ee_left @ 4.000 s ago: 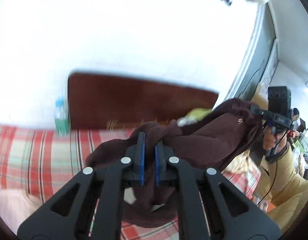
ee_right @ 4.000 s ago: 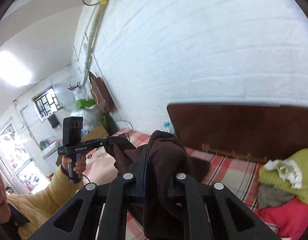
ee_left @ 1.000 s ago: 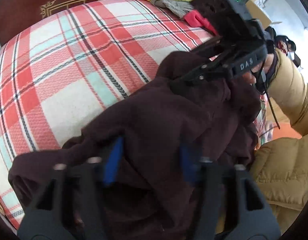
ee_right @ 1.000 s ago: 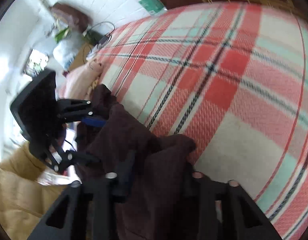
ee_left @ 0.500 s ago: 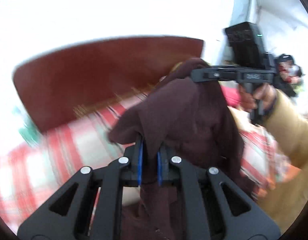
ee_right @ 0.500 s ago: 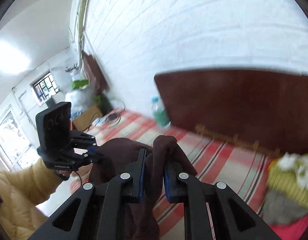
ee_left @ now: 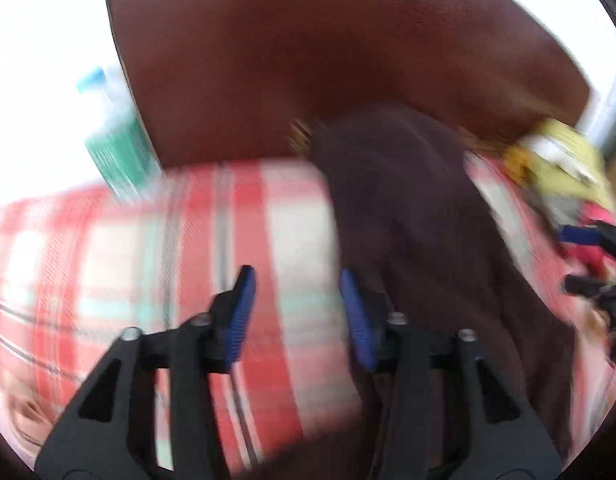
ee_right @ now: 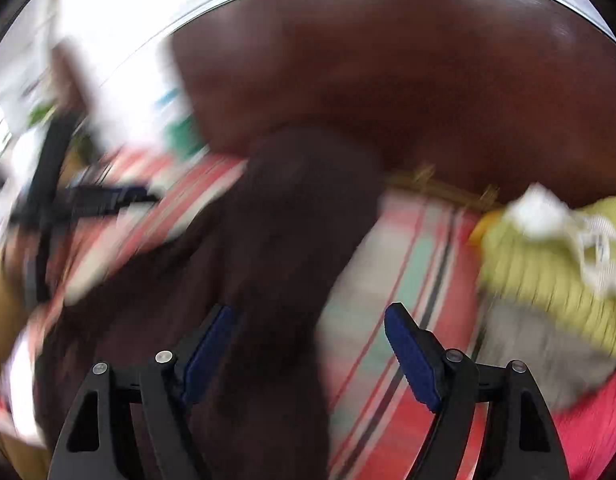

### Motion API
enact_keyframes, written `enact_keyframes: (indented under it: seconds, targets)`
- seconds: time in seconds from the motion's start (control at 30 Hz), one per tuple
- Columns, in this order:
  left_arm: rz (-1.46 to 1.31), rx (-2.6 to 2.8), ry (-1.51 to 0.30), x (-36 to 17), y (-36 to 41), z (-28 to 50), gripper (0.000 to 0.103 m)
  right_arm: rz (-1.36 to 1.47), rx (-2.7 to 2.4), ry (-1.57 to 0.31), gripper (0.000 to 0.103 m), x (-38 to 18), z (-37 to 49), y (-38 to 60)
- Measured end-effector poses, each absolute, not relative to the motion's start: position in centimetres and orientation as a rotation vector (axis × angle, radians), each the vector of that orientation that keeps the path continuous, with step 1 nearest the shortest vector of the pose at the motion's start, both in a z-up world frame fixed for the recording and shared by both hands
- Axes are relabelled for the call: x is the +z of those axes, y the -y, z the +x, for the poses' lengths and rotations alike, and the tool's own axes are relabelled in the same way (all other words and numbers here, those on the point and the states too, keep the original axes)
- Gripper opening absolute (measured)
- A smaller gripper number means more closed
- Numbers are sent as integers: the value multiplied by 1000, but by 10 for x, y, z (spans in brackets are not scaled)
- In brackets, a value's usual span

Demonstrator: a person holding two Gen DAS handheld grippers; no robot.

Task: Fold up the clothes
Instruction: 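Lay the sweatshirt flat on the cover and open the right gripper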

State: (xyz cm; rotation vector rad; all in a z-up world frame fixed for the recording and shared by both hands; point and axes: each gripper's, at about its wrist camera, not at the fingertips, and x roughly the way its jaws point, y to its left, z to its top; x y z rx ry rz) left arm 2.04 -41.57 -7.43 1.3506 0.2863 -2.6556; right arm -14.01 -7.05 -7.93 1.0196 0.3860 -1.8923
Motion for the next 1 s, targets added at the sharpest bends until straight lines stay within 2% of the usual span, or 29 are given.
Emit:
enact_keyframes:
  seconds: [0.07, 0.1, 0.13, 0.23, 0.3, 0.37, 0.4, 0.43, 0.47, 0.5, 0.53, 0.57, 0.6, 0.63, 0.77, 0.9, 1.0]
  targets:
    - [1381, -2750, -229, -75, 394, 47, 66, 1000, -1815, -441, 81, -86, -103, 57]
    - [1396, -2786, -197, -76, 382, 60, 76, 991, -1783, -467, 82, -89, -86, 51]
    - [1411, -2819, -164, -78, 371, 72, 79, 987, -1769, -485, 82, -94, -71, 50]
    - [1416, -2785, -34, -91, 350, 87, 79, 986, -1751, -512, 82, -115, -37, 65]
    - [1462, -2742, -62, -105, 355, 89, 79, 975, -1769, -563, 82, -128, -22, 75]
    - [1499, -2695, -121, -120, 363, 86, 69, 971, -1801, -617, 82, -141, -12, 84]
    - [1514, -2663, -151, -123, 372, 88, 54, 966, -1824, -631, 81, -146, -14, 90]
    - [1522, -2633, -186, -127, 379, 86, 46, 962, -1847, -633, 78, -149, -16, 93]
    - [1517, -2628, -227, -129, 383, 82, 44, 961, -1870, -615, 66, -150, -19, 94]
    - [1504, -2636, -273, -128, 387, 81, 38, 970, -1885, -585, 57, -150, -24, 93]
    - [1498, -2640, -295, -126, 391, 82, 29, 999, -1884, -532, 39, -149, -31, 90]
    - [1494, -2641, -310, -124, 394, 82, 26, 1020, -1887, -492, 10, -148, -38, 86]
    - [1489, -2643, -326, -123, 397, 82, 19, 1033, -1891, -468, 3, -143, -44, 80]
    - [1482, -2637, -337, -121, 400, 81, 15, 1048, -1884, -431, 4, -138, -49, 74]
    - [1418, -2603, -408, -107, 424, 79, 8, 1030, -1992, -347, 3, -103, -73, 34]
    - [1313, -2566, -524, -85, 462, 78, 8, 1076, -2158, -310, 3, -81, -112, -6]
    - [1320, -2485, -472, -92, 474, 70, 8, 1149, -2291, -286, 4, -73, -147, -33]
